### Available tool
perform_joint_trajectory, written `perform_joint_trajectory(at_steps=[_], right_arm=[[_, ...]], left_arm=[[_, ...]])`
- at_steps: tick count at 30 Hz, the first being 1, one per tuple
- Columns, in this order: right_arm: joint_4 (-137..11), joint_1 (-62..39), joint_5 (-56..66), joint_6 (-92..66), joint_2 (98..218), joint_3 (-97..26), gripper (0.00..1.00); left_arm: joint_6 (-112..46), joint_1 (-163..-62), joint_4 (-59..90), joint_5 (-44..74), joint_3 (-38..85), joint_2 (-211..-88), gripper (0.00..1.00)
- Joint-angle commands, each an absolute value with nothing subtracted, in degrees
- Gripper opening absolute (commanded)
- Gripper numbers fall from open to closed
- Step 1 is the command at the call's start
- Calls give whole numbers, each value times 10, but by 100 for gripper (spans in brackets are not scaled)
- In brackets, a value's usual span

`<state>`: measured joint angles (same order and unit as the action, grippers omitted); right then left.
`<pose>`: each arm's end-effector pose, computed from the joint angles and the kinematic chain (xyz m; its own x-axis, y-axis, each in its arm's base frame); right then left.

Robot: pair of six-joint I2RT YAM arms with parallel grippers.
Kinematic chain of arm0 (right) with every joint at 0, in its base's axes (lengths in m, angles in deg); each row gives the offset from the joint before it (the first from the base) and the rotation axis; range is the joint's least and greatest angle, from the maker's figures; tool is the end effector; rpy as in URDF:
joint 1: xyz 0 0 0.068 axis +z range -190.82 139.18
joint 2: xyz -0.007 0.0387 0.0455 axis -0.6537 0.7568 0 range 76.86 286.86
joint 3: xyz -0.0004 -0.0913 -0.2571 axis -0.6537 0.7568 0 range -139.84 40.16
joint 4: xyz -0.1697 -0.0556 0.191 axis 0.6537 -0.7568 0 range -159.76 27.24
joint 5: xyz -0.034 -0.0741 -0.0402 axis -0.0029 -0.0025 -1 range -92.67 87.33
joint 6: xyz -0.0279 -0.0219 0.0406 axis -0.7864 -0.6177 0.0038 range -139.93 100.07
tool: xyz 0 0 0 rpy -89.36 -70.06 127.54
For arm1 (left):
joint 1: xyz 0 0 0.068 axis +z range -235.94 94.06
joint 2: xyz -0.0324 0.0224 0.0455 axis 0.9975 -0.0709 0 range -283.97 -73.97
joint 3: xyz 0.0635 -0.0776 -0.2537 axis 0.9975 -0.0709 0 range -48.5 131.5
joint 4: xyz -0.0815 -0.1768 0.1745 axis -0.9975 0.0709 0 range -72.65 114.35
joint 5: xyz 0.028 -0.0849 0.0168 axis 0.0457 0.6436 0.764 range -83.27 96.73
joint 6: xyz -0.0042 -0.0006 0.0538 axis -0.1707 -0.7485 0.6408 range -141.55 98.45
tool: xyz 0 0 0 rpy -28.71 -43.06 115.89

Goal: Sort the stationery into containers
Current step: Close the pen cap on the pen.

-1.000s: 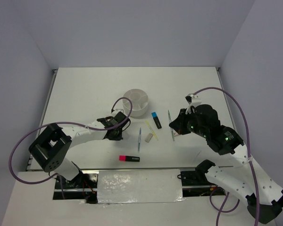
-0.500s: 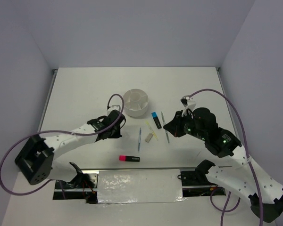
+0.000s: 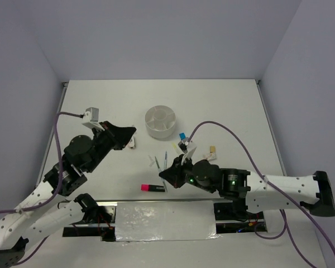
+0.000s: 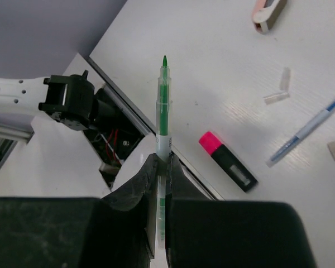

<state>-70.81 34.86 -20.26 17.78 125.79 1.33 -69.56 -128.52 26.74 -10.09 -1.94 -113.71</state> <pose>0.0601 0.1920 0.2950 -0.5825 0.0756 -0.8093 -0.6275 0.5912 0.5068 0.1256 -0.1016 0.3661 -0.3454 -0.6489 -0.6780 0.2664 0.6250 -0.7338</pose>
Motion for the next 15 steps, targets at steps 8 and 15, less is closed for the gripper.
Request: perform_joint_trajectory(at_steps=[8, 15], right_arm=[[-581, 424, -387, 177, 1356, -68, 0], [-591, 424, -393, 141, 1389, -120, 0]], left_arm=[[-747, -1288, 129, 7, -78, -1070, 0], [-757, -1288, 115, 26, -91, -1064, 0]])
